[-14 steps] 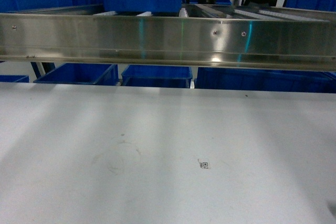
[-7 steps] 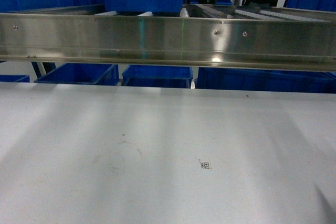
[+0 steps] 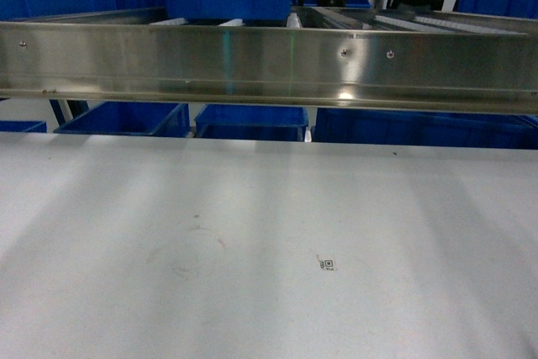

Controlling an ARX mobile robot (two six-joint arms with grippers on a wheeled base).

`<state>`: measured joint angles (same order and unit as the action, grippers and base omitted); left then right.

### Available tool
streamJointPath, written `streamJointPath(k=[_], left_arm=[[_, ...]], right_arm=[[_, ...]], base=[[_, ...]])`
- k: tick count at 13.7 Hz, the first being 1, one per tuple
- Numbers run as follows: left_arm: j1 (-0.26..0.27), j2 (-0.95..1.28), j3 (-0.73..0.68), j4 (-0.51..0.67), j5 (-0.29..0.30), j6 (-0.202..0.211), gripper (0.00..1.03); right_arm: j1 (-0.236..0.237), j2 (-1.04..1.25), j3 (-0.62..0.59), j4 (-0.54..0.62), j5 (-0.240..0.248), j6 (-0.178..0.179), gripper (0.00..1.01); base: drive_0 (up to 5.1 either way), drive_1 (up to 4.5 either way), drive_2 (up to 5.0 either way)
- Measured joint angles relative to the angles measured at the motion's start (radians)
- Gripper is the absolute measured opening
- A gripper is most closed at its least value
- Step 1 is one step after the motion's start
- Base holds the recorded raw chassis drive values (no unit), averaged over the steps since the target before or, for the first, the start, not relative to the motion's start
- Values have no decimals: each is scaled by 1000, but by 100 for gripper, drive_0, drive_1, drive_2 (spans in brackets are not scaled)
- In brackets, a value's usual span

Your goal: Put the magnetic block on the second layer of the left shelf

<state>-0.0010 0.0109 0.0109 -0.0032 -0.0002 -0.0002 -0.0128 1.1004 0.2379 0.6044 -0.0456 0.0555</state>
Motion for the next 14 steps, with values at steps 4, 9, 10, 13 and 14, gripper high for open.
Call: streamJointPath(k=[4, 9, 10, 13, 14], left_arm=[[0, 0, 0, 0, 0, 0, 98], [0, 0, 0, 0, 0, 0, 98], [0, 0, 0, 0, 0, 0, 98], [1, 0, 0, -3, 0, 0, 98], [1, 0, 0, -1, 0, 0, 98]], right_arm=[[-1, -101, -2, -56, 48, -27, 33], [-1, -101, -2, -56, 45, -27, 33], [-1, -101, -2, -56, 45, -26, 33], [-1, -101, -2, -55, 45, -26, 33], [-1, -101, -2, -55, 45, -27, 33]], base=[[0, 0, 0], [0, 0, 0], [0, 0, 0], [0, 0, 0], [0, 0, 0]])
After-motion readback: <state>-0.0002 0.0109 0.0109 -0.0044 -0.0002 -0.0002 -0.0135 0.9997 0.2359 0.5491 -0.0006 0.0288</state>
